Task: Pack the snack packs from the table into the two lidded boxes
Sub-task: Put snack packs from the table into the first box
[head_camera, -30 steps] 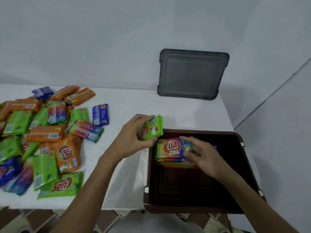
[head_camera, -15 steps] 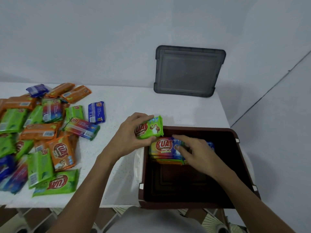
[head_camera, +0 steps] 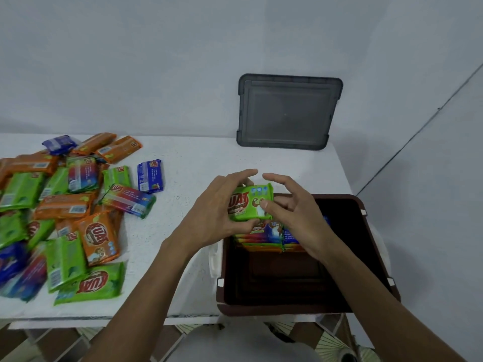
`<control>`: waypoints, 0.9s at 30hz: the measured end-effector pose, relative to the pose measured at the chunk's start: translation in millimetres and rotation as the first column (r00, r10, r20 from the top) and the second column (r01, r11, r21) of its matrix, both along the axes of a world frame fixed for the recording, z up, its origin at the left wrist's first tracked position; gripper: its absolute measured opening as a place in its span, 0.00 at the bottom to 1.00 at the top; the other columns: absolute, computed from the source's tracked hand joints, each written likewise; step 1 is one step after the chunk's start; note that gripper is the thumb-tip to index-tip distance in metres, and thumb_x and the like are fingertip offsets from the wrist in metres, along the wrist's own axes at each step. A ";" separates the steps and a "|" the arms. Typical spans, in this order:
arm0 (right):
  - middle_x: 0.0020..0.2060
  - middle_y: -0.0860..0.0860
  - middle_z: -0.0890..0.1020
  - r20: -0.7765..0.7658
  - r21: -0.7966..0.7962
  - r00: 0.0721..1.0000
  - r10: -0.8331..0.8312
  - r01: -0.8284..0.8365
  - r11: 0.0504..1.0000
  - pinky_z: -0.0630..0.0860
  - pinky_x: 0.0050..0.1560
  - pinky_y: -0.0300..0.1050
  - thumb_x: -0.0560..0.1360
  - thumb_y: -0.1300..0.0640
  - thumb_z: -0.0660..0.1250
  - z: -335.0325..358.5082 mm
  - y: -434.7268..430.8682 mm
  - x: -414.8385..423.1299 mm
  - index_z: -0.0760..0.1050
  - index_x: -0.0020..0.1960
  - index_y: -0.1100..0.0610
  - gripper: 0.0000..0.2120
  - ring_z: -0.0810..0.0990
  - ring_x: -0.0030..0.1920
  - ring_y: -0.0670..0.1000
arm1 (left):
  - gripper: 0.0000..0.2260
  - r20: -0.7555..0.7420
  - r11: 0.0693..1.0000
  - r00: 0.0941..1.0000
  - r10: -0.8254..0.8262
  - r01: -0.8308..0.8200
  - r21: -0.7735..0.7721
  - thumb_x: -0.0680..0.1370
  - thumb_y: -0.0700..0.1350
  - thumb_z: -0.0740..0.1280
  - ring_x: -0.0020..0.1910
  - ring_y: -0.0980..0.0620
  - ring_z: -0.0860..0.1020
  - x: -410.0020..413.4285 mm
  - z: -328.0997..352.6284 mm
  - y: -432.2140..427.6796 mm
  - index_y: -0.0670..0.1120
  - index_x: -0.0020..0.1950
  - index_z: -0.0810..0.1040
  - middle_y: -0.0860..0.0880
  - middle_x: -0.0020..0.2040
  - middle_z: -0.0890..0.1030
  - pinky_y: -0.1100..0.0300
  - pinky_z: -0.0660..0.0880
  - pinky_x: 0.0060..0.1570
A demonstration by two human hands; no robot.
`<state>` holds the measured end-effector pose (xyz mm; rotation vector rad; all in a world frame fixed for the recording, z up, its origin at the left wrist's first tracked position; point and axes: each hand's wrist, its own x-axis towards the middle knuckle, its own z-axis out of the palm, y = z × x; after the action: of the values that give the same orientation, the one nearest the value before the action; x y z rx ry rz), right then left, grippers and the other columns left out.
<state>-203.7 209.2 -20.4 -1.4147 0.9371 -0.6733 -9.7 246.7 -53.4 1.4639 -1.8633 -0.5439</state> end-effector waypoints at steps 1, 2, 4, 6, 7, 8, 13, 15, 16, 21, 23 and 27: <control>0.48 0.55 0.86 -0.003 -0.007 1.000 0.008 -0.008 1.000 0.82 0.50 0.56 0.78 0.60 0.67 0.6 -0.5 -3.5 0.72 0.66 0.47 0.19 0.86 0.48 0.55 | 0.38 0.008 1.000 1.000 -0.007 0.007 0.006 0.67 0.58 0.73 0.61 0.58 0.71 -1.4 1.0 -0.5 0.62 0.73 0.59 0.61 0.62 0.72 0.64 0.73 0.57; 0.48 0.55 0.86 -0.009 -0.015 1.000 0.014 -0.014 1.000 0.82 0.49 0.55 0.78 0.61 0.66 1.2 -1.2 -8.4 0.72 0.66 0.48 0.18 0.86 0.49 0.54 | 0.37 0.017 1.000 1.000 -0.010 0.009 0.015 0.67 0.61 0.72 0.61 0.58 0.71 -2.7 1.9 -0.5 0.63 0.73 0.60 0.60 0.63 0.72 0.66 0.72 0.57; 0.49 0.56 0.85 -0.031 -0.028 0.999 0.006 -0.007 1.000 0.83 0.47 0.52 0.78 0.63 0.65 2.7 -3.5 -22.3 0.74 0.65 0.50 0.17 0.85 0.49 0.54 | 0.34 0.005 0.999 1.000 0.021 -0.022 0.039 0.68 0.65 0.70 0.63 0.59 0.70 -2.4 2.2 0.8 0.62 0.72 0.63 0.59 0.64 0.72 0.69 0.70 0.58; 0.50 0.56 0.85 -0.063 -0.037 0.998 -0.026 0.024 0.999 0.83 0.46 0.51 0.78 0.64 0.65 2.9 -7.1 -42.4 0.75 0.64 0.51 0.17 0.85 0.50 0.54 | 0.28 -0.022 0.996 0.996 0.087 -0.086 0.038 0.71 0.66 0.67 0.63 0.59 0.71 3.4 -3.0 3.7 0.60 0.69 0.69 0.58 0.64 0.72 0.65 0.69 0.60; 0.50 0.56 0.85 -0.072 -0.040 0.996 -0.046 0.043 0.998 0.83 0.47 0.51 0.78 0.64 0.65 2.4 -9.1 -54.9 0.76 0.64 0.51 0.17 0.85 0.50 0.54 | 0.25 -0.014 0.992 0.992 0.123 -0.123 0.025 0.73 0.65 0.65 0.63 0.59 0.71 7.8 -7.8 5.5 0.59 0.68 0.71 0.58 0.63 0.73 0.62 0.70 0.60; 0.51 0.56 0.85 -0.077 -0.036 0.995 -0.064 0.061 0.997 0.83 0.47 0.52 0.78 0.64 0.65 1.8 -11.3 -68.0 0.76 0.64 0.51 0.17 0.85 0.51 0.54 | 0.23 0.005 0.987 0.987 0.159 -0.159 0.010 0.74 0.64 0.64 0.62 0.58 0.72 12.3 -13.0 7.4 0.58 0.67 0.72 0.58 0.63 0.74 0.59 0.71 0.60; 0.53 0.54 0.84 -0.161 -0.068 0.977 -0.138 0.128 0.989 0.83 0.49 0.53 0.78 0.63 0.65 -7.2 -19.4 -122.5 0.80 0.60 0.51 0.14 0.84 0.54 0.52 | 0.15 0.008 0.963 0.964 0.267 -0.267 -0.021 0.79 0.55 0.62 0.58 0.62 0.72 15.6 -31.4 14.3 0.55 0.65 0.75 0.57 0.60 0.75 0.61 0.73 0.58; 0.53 0.54 0.84 -0.188 -0.062 0.970 -0.152 0.143 0.988 0.83 0.49 0.51 0.78 0.63 0.65 -13.8 -21.5 -132.6 0.80 0.60 0.50 0.14 0.83 0.54 0.52 | 0.14 0.002 0.963 0.964 0.266 -0.266 -0.033 0.80 0.51 0.62 0.59 0.65 0.72 8.3 -35.3 15.0 0.53 0.65 0.76 0.56 0.60 0.75 0.69 0.70 0.57; 0.53 0.54 0.84 -0.200 -0.053 0.969 -0.142 0.134 0.990 0.83 0.49 0.50 0.78 0.63 0.65 -16.3 -22.3 -134.3 0.79 0.61 0.50 0.15 0.83 0.54 0.51 | 0.13 0.000 0.962 0.963 0.271 -0.270 -0.038 0.80 0.49 0.63 0.59 0.66 0.71 4.6 -37.5 15.2 0.52 0.65 0.76 0.54 0.61 0.75 0.74 0.68 0.55; 0.57 0.53 0.81 -0.378 -0.092 0.924 -0.065 0.033 0.995 0.82 0.50 0.45 0.79 0.62 0.65 -31.0 -30.2 -123.3 0.75 0.66 0.50 0.17 0.82 0.56 0.49 | 0.15 0.011 0.941 0.941 0.338 -0.337 -0.039 0.80 0.42 0.65 0.60 0.59 0.72 -8.1 -45.6 17.7 0.49 0.66 0.76 0.51 0.65 0.73 0.79 0.68 0.46; 0.61 0.53 0.78 -0.546 -0.196 0.834 -0.082 -0.032 0.980 0.80 0.52 0.42 0.80 0.60 0.64 -40.2 -32.8 -115.9 0.72 0.69 0.50 0.18 0.79 0.57 0.49 | 0.14 0.030 0.932 0.932 0.361 -0.359 -0.051 0.80 0.41 0.64 0.59 0.61 0.71 -10.4 -47.6 18.6 0.48 0.66 0.76 0.50 0.66 0.73 0.77 0.67 0.47; 0.64 0.54 0.76 -0.706 -0.319 0.693 -0.146 -0.127 0.939 0.71 0.50 0.35 0.81 0.59 0.60 -44.6 -28.4 -104.4 0.68 0.73 0.54 0.20 0.76 0.57 0.49 | 0.14 0.051 0.921 0.921 0.387 -0.384 -0.064 0.80 0.40 0.63 0.59 0.59 0.72 -11.9 -49.8 19.1 0.47 0.66 0.77 0.50 0.66 0.74 0.74 0.68 0.50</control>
<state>-308.2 180.9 -65.0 -2.0665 1.4947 -0.2599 -21.6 265.8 -103.2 1.7714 -1.5601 -0.2575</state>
